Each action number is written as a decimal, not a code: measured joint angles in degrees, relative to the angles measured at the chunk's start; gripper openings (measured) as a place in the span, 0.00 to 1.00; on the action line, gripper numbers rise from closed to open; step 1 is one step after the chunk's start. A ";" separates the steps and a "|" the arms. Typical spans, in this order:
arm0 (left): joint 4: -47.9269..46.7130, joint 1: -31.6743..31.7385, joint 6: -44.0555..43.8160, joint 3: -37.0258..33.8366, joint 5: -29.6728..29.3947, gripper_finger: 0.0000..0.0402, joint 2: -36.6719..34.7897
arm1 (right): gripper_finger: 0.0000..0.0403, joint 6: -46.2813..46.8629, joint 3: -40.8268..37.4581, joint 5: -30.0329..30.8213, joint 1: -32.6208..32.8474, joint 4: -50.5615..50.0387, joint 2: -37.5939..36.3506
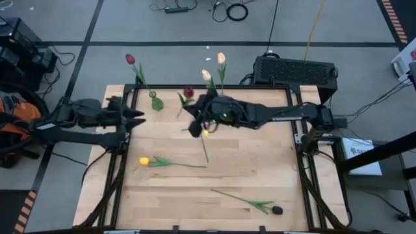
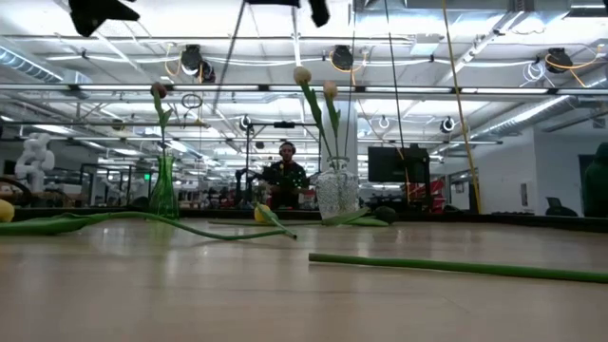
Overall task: Sort flowers into vase by color
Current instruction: Put the red tulip into the green vase
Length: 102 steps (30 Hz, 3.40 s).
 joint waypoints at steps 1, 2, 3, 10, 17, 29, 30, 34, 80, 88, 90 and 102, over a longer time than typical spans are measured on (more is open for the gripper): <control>-0.68 0.00 0.82 0.00 -0.14 0.41 -1.28 | 0.00 -0.06 2.20 -0.15 -0.56 0.23 1.55; -1.61 0.00 1.48 0.00 -0.46 0.41 -2.50 | 0.00 -0.44 4.36 -0.28 -1.03 0.18 2.99; -2.28 0.00 2.18 0.00 -0.75 0.41 -3.60 | 0.00 -1.01 6.71 -0.66 -1.49 -0.21 4.65; -3.23 0.00 3.70 -1.49 -0.94 0.41 -10.62 | 0.00 -4.02 26.54 -1.53 -4.96 -6.27 17.50; -3.16 0.00 2.15 -5.62 -0.93 0.41 -15.08 | 0.00 -5.39 37.09 -6.06 -8.66 -4.55 25.66; -3.61 0.00 -0.47 -7.17 -3.13 0.41 -17.31 | 0.00 -5.61 36.97 -12.39 -14.57 -3.72 27.90; -3.54 0.00 -0.46 -7.17 -3.22 0.41 -17.37 | 0.00 -6.17 36.97 -13.28 -14.80 -3.56 28.11; -3.57 0.00 -0.79 -7.17 -3.24 0.41 -17.36 | 0.00 -7.19 36.95 -17.10 -15.49 -0.78 29.48; -3.69 0.00 -3.43 -7.13 -6.46 0.41 -17.30 | 0.00 -7.56 36.82 -19.15 -17.15 14.22 42.87; -5.14 0.00 -5.27 -7.13 -6.48 0.41 -17.30 | 0.07 -7.56 36.86 -19.16 -17.23 15.67 42.96; -5.14 0.00 -5.32 -7.13 -6.48 0.41 -17.30 | 0.10 -7.18 36.86 -19.50 -17.36 15.67 42.96; -5.12 0.00 -5.36 -7.13 -6.86 0.41 -17.30 | 0.28 -6.07 36.86 -22.38 -17.40 14.44 42.80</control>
